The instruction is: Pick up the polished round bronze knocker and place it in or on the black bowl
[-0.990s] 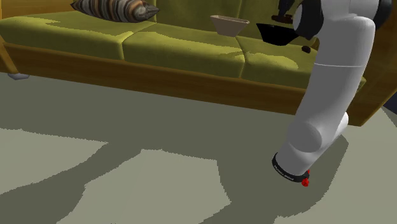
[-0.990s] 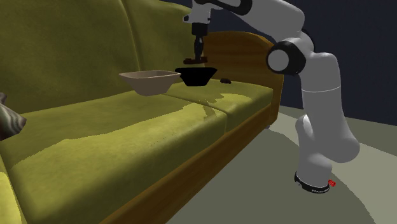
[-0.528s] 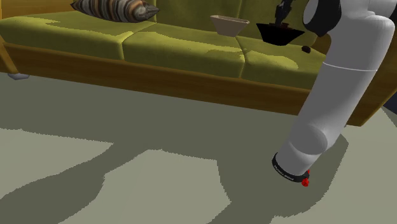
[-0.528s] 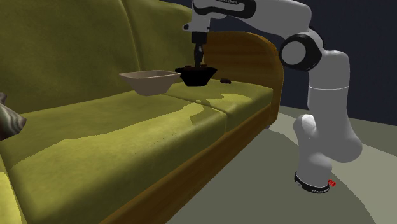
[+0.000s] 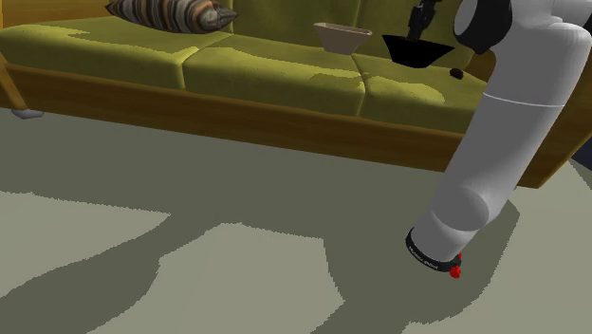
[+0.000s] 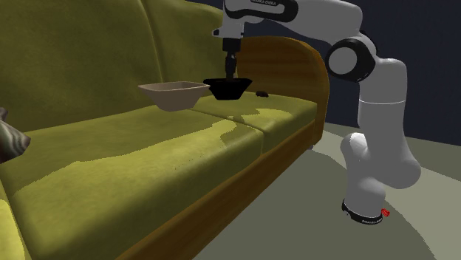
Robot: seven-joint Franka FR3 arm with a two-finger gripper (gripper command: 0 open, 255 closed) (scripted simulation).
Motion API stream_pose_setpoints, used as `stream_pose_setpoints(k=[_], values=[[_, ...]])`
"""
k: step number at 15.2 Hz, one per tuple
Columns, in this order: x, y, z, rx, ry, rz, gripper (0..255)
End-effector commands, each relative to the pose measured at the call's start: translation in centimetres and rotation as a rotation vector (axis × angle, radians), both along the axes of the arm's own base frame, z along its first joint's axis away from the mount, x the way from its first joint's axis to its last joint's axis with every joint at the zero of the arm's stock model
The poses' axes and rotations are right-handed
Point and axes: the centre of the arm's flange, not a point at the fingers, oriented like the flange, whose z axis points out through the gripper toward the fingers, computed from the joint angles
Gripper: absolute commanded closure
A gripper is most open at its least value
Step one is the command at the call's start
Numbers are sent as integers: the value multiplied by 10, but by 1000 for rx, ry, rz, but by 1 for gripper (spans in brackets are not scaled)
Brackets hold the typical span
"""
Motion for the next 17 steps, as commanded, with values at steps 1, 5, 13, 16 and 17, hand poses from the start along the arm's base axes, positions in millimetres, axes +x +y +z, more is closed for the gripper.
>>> stream_pose_setpoints(k=[1,5,13,16,17], values=[[0,0,0,0,0,0,0],[0,0,0,0,0,0,0],[-3,2,50,0,0,0,0],[-3,2,50,0,0,0,0],[-3,2,50,0,0,0,0]])
